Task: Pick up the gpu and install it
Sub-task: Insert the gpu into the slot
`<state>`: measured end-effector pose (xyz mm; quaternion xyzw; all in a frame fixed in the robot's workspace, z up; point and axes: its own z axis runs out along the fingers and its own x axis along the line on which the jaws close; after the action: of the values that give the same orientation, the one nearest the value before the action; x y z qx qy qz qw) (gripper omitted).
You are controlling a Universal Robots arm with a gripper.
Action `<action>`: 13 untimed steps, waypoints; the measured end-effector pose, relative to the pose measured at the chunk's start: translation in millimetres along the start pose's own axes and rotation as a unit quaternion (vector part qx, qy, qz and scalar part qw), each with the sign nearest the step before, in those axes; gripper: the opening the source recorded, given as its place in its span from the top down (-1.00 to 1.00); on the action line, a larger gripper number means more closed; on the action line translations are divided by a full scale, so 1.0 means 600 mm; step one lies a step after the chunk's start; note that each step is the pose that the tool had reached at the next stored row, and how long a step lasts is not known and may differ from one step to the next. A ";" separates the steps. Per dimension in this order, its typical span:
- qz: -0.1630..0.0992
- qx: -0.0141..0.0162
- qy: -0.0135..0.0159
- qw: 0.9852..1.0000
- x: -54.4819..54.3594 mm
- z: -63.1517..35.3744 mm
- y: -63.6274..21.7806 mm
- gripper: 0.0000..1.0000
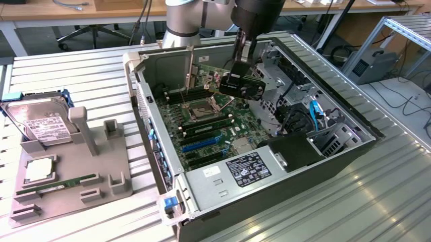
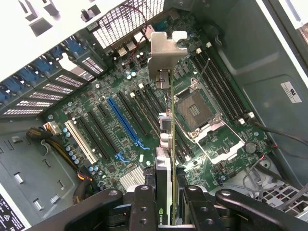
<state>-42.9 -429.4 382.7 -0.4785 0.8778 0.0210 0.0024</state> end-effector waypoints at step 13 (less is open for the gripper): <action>-0.004 0.000 0.000 1.000 0.000 0.000 0.000 0.47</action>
<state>-42.8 -429.4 382.5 -0.4822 0.8758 0.0210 0.0024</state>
